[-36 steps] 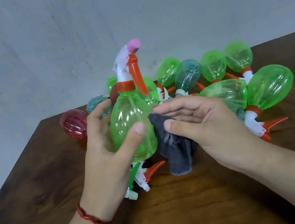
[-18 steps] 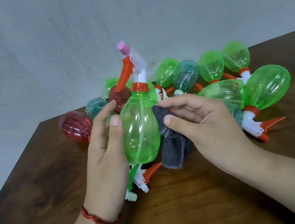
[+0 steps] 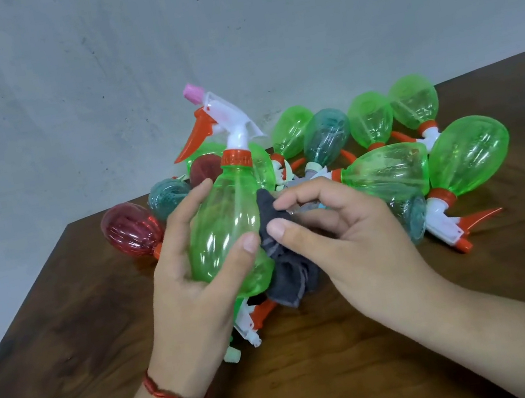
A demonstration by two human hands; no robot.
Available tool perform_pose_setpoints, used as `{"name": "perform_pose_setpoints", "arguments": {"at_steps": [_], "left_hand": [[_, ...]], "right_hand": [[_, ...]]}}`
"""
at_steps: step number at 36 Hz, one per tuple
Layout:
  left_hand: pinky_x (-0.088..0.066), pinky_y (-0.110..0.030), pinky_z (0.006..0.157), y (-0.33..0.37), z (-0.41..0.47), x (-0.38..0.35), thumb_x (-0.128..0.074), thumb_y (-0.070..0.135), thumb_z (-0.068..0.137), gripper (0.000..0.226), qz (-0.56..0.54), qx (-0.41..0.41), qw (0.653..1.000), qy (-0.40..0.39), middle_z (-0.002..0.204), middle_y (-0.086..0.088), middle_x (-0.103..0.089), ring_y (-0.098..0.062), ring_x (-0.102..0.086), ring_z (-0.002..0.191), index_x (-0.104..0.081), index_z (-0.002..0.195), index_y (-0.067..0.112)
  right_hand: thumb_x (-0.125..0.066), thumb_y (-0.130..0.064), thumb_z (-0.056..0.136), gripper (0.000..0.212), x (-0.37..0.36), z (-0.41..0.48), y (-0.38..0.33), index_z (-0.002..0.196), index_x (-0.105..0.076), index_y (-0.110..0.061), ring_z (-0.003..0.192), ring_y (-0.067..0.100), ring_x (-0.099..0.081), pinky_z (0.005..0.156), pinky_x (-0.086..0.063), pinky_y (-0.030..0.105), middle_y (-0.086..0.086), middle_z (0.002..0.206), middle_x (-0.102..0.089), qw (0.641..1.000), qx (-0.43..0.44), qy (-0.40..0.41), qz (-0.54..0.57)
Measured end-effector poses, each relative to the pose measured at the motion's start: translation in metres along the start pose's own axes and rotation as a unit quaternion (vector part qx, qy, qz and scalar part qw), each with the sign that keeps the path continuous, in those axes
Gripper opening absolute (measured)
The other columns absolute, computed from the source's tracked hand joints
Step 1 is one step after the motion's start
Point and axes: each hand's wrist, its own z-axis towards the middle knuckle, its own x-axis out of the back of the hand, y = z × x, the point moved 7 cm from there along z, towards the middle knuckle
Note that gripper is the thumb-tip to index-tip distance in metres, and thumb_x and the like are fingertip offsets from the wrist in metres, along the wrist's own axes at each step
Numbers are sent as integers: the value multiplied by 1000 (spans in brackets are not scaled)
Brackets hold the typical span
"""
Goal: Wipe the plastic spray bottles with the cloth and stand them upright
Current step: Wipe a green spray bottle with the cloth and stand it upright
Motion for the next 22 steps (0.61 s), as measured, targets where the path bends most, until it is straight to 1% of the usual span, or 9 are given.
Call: {"name": "perform_pose_setpoints", "arguments": {"at_steps": [2, 5, 9, 11, 12, 14, 17, 19, 22], "left_hand": [[-48, -8, 97, 1, 1, 0, -84, 27, 89, 62, 15, -5, 1000, 0, 137, 23, -66, 2, -62, 129, -59, 146, 28], [-48, -9, 100, 4, 0, -3, -84, 23, 84, 65, 50, -19, 998, -18, 136, 20, -68, -2, -62, 130, -62, 145, 28], [-49, -32, 114, 1, -4, -8, -89, 35, 84, 69, 105, -35, 993, -52, 143, 15, -65, -17, -59, 139, -61, 147, 36], [-49, -44, 115, 3, -6, -12, -87, 36, 82, 70, 128, -53, 988, -66, 143, 13, -64, -21, -58, 139, -62, 147, 36], [-49, -45, 115, 4, -7, -14, -87, 35, 81, 70, 139, -64, 986, -71, 142, 12, -64, -21, -59, 138, -62, 146, 36], [-48, -36, 115, 7, -8, -17, -87, 36, 80, 71, 168, -82, 979, -79, 141, 14, -63, -16, -59, 136, -62, 147, 36], [-45, -20, 112, 10, -9, -20, -85, 42, 81, 71, 227, -100, 965, -83, 141, 16, -61, -13, -58, 135, -61, 147, 35], [-45, -19, 111, 10, -9, -19, -83, 45, 81, 70, 253, -100, 959, -80, 141, 15, -60, -12, -58, 134, -61, 147, 35], [-45, -20, 112, 8, -9, -18, -83, 44, 82, 68, 244, -98, 962, -78, 139, 16, -61, -9, -58, 134, -63, 146, 32]], "right_hand": [[-80, -11, 93, 19, 6, 6, -6, 104, -78, -26, 100, 20, -78, 92, -63, 46, -1, 102, -82, 999, 29, 17, -19], [-80, -5, 92, 23, 28, 17, -28, 101, -79, -26, 98, 11, -77, 88, -59, 29, -8, 102, -81, 989, 111, 87, -44], [-73, 0, 97, 21, 49, 22, -59, 109, -77, -16, 102, 1, -72, 90, -53, 17, -10, 108, -77, 958, 222, 144, -112], [-71, 4, 98, 22, 48, 21, -63, 114, -76, -10, 106, 2, -72, 94, -54, 20, -2, 113, -76, 942, 261, 139, -157], [-72, 3, 98, 20, 45, 21, -63, 114, -77, -9, 109, 6, -72, 96, -55, 25, 0, 116, -77, 932, 279, 133, -191], [-74, -2, 99, 17, 40, 19, -61, 112, -81, -10, 113, 15, -72, 100, -56, 36, -1, 120, -77, 900, 315, 119, -276], [-73, -8, 101, 16, 35, 16, -59, 114, -82, -12, 111, 22, -72, 97, -55, 38, -3, 123, -77, 858, 350, 111, -360], [-72, -9, 102, 17, 31, 17, -58, 114, -82, -13, 110, 20, -72, 97, -55, 37, -4, 122, -77, 858, 350, 105, -362], [-74, -7, 100, 17, 21, 19, -53, 113, -82, -13, 113, 16, -72, 99, -55, 37, -4, 121, -77, 880, 334, 56, -334]]}}
